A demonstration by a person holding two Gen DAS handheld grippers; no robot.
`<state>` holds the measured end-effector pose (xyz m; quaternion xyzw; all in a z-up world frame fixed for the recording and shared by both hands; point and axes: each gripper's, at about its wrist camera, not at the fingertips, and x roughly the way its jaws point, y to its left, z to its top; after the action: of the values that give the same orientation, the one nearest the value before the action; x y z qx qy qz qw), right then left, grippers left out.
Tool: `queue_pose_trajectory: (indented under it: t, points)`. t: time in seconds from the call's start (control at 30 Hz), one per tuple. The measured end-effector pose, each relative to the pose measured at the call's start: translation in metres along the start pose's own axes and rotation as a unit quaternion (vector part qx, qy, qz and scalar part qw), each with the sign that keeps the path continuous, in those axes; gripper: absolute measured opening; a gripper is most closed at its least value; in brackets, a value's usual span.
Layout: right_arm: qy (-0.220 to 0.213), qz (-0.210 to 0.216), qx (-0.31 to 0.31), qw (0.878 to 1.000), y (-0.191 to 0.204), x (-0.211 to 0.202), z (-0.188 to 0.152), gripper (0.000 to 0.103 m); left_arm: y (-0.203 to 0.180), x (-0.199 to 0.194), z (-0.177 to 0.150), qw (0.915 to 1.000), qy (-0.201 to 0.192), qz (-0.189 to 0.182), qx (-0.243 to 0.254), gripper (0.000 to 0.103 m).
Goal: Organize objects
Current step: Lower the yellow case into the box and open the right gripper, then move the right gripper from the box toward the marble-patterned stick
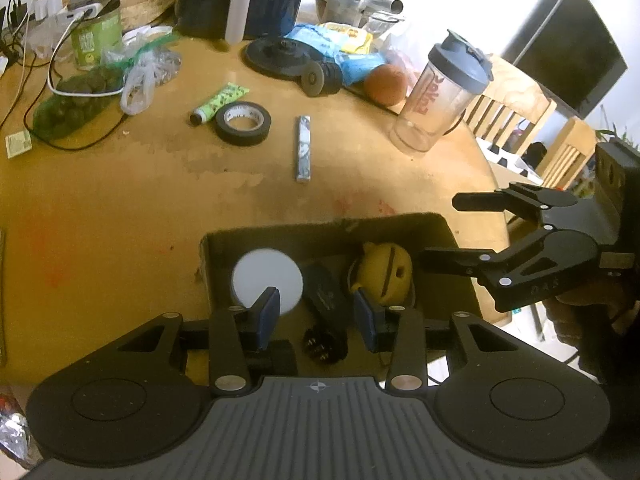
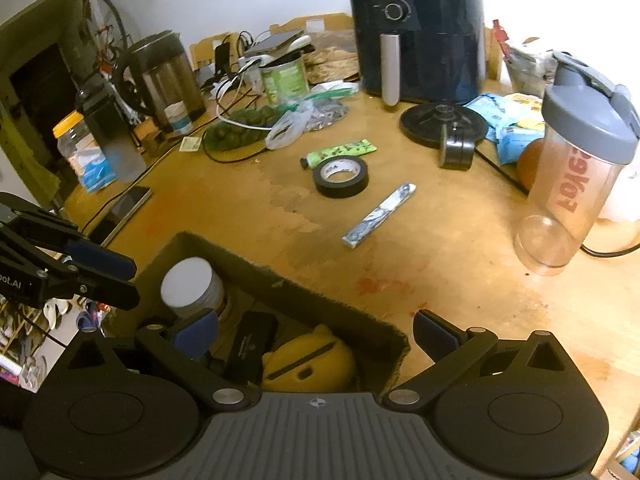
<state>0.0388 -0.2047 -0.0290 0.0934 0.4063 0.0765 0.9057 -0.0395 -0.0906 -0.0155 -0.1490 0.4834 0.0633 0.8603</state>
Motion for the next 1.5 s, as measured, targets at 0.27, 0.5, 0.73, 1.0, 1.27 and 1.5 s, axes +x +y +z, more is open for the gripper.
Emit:
queue_pose_trajectory:
  t: [0.27,0.5,0.73,1.0,1.27,1.5]
  points:
    - [0.006,-0.012,0.008,1.000,-0.005,0.004,0.004,0.103,0.003,0.003,0.013,0.9999,-0.002,0.004,0.010,0.053]
    - [0.006,-0.020,0.017,1.000,-0.010,0.007,0.013,0.103,0.008,0.004,0.025,0.9998,-0.004,0.012,0.013,0.054]
    - [0.005,-0.027,0.021,0.999,-0.016,0.011,0.026,0.103,0.017,0.000,0.041,0.9998,-0.011,0.017,0.009,0.055]
    - [0.010,-0.036,0.015,0.999,-0.018,0.021,0.040,0.103,0.026,-0.005,0.055,0.9997,-0.016,0.018,0.006,0.055]
    - [0.015,-0.040,0.019,0.999,-0.020,0.034,0.053,0.103,0.032,0.002,0.060,0.9999,-0.005,0.011,0.005,0.055]
    - [0.021,-0.040,0.010,0.999,-0.018,0.047,0.062,0.103,0.037,0.008,0.062,1.0000,0.003,0.007,0.002,0.055]
